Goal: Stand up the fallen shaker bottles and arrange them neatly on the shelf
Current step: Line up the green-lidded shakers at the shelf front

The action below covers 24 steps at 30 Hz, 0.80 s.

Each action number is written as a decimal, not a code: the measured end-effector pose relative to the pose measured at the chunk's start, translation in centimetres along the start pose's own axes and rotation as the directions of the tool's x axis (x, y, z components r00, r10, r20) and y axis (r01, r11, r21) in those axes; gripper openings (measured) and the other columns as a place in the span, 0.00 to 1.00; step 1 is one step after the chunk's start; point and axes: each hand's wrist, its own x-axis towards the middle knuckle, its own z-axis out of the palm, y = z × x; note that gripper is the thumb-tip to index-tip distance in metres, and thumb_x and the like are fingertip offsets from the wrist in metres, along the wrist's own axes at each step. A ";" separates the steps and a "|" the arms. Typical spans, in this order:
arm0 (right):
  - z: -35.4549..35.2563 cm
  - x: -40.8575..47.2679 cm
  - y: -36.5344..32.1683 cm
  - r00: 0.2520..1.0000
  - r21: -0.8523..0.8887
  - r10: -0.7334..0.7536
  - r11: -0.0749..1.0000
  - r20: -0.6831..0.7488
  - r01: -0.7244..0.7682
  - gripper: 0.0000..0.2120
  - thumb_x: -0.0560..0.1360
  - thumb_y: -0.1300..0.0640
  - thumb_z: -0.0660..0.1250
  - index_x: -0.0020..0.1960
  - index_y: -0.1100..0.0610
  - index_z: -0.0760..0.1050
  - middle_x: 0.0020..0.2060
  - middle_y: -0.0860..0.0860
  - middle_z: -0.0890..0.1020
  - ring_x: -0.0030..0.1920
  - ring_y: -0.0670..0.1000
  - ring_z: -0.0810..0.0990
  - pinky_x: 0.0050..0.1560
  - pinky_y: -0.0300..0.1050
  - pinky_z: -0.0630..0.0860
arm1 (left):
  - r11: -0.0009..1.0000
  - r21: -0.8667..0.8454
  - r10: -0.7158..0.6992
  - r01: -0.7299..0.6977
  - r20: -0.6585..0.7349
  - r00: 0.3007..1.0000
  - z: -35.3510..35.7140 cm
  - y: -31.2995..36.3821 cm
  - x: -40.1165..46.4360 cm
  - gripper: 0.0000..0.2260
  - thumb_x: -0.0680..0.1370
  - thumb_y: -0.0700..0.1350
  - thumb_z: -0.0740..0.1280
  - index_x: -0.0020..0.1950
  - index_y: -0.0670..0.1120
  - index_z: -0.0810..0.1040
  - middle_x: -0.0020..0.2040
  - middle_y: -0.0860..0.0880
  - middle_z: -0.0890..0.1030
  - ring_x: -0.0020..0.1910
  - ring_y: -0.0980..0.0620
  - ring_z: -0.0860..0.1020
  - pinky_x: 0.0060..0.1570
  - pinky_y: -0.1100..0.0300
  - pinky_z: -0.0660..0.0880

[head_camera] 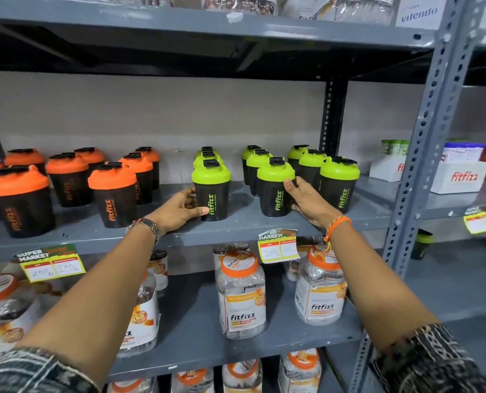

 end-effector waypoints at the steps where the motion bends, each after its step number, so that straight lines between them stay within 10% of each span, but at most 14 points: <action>1: -0.2 -0.1 0.2 1.000 -0.027 -0.006 1.000 -0.015 0.006 0.19 0.83 0.50 0.58 0.69 0.59 0.67 0.51 0.42 0.78 0.51 0.39 0.77 0.45 0.34 0.74 | 1.000 0.002 -0.001 0.001 0.000 1.000 -0.1 0.0 0.0 0.25 0.76 0.35 0.70 0.71 0.44 0.68 0.64 0.42 0.80 0.65 0.47 0.78 0.70 0.51 0.71; 5: -0.5 -0.5 0.5 0.996 -0.176 -0.077 0.982 -0.049 0.067 0.16 0.81 0.47 0.60 0.61 0.58 0.70 0.43 0.47 0.77 0.45 0.41 0.76 0.48 0.39 0.75 | 1.000 0.017 0.009 -0.009 0.003 1.000 -0.2 -0.3 -0.1 0.25 0.75 0.37 0.71 0.71 0.47 0.69 0.64 0.44 0.81 0.64 0.50 0.78 0.71 0.49 0.70; 11: -0.9 -0.1 1.0 0.993 -0.190 -0.092 0.976 0.069 0.104 0.31 0.72 0.40 0.67 0.70 0.55 0.69 0.68 0.53 0.77 0.69 0.50 0.75 0.72 0.51 0.69 | 0.999 0.043 0.019 -0.018 -0.006 1.000 -0.4 -0.5 -0.1 0.27 0.75 0.40 0.72 0.72 0.47 0.69 0.64 0.45 0.80 0.64 0.50 0.78 0.71 0.47 0.70; 24: -1.4 0.0 1.3 0.995 -0.006 -0.048 0.999 0.091 0.049 0.45 0.57 0.33 0.79 0.66 0.56 0.72 0.67 0.58 0.78 0.68 0.54 0.76 0.68 0.52 0.74 | 0.998 0.064 0.016 -0.015 -0.007 1.000 -0.4 -0.2 -0.5 0.27 0.75 0.41 0.73 0.72 0.47 0.68 0.64 0.46 0.80 0.64 0.50 0.78 0.71 0.48 0.70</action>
